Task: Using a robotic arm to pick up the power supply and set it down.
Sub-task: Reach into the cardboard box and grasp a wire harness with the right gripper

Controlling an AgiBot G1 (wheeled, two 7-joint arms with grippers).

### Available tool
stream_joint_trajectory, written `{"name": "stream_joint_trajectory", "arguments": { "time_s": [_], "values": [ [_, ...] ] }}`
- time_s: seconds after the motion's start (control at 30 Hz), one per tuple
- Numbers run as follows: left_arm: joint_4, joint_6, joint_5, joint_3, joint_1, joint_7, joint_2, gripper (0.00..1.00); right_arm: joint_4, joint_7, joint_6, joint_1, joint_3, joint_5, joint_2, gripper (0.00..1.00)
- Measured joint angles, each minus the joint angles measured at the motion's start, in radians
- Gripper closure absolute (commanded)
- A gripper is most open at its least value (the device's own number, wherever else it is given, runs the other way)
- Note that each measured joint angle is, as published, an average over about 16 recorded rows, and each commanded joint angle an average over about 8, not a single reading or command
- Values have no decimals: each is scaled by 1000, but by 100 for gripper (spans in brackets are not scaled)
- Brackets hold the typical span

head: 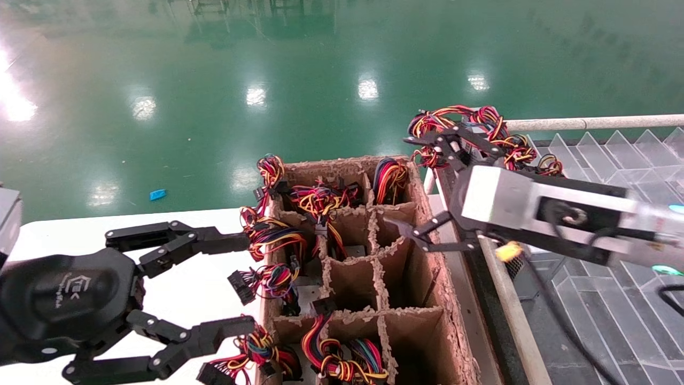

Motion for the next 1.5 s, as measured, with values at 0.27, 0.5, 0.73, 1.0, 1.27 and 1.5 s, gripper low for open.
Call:
{"name": "stream_joint_trajectory", "arguments": {
  "time_s": [0.27,0.5,0.73,1.0,1.27,1.5],
  "values": [
    [0,0,0,0,0,0,0,100,-16,-105,102,16,-42,-160,-69,21],
    [0,0,0,0,0,0,0,100,-63,-148,187,29,-70,-263,-125,16],
    [0,0,0,0,0,0,0,100,-144,-205,256,52,-86,-326,-184,0],
    [0,0,0,0,0,0,0,100,-237,-289,304,79,-95,-356,-239,2],
    [0,0,0,0,0,0,0,100,-302,-365,333,95,-93,-357,-271,67],
    [0,0,0,0,0,0,0,100,-348,-417,341,105,-86,-341,-290,100]
  ]
}}
